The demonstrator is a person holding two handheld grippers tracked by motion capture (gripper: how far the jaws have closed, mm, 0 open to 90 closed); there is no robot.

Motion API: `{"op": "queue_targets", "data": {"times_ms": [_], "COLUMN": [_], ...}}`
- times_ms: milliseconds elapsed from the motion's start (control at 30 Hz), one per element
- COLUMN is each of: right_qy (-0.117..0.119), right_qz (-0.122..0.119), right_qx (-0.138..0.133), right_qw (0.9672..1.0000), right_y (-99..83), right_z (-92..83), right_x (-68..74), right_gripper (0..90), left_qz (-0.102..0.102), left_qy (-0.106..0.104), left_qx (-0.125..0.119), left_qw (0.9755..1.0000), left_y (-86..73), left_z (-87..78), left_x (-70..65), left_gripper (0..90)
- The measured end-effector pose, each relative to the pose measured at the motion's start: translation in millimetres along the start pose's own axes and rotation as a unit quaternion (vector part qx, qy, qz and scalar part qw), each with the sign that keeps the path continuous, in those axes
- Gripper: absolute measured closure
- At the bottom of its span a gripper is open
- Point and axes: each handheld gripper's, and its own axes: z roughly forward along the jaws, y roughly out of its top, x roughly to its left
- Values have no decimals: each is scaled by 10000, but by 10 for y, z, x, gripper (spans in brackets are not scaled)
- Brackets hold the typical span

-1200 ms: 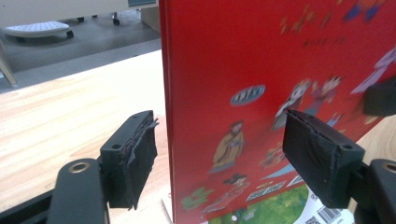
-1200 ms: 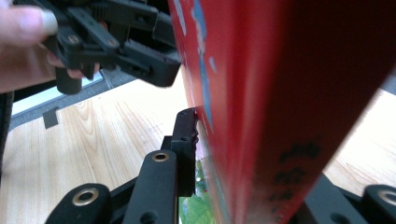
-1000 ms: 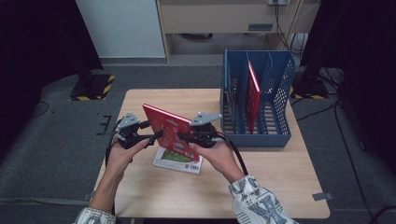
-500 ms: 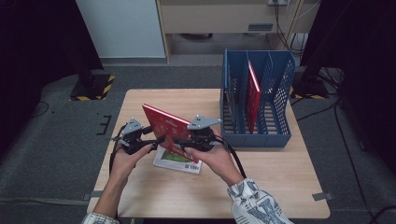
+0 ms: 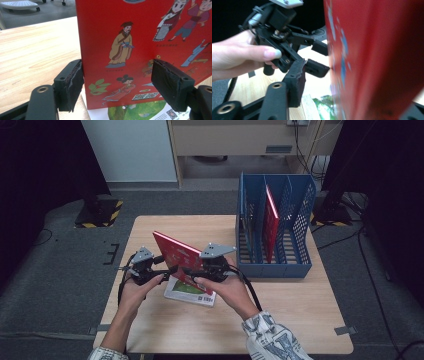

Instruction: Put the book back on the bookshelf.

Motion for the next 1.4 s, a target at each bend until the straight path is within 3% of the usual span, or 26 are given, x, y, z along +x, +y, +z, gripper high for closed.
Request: {"op": "queue_targets", "data": {"times_ms": [200, 400, 1100, 1200, 1400], "right_qy": [-44, -122, -189, -250, -309], "right_qz": [-72, -30, -38, -98, -68], "right_qx": [-121, -204, -302, -311, -326], "right_qw": [9999, 9997, 9994, 9992, 9990], "right_y": [73, 122, 164, 165, 171], "right_z": [-23, -30, 53, 46, 30], "right_x": [-10, -48, -105, -119, -186], "right_gripper": [613, 676, 763, 777, 790], "left_qz": [95, 72, 65, -14, 74], "left_qy": [-44, -58, -89, -129, 103], "left_qx": [49, 57, 99, 106, 305], "left_qw": [9999, 9999, 9999, 9999, 9995], "left_y": [20, 42, 55, 20, -217], "left_z": [10, 49, 61, 49, -28], "left_x": [-5, -11, -1, 6, 53], "left_gripper": [257, 257, 252, 241, 203]}}
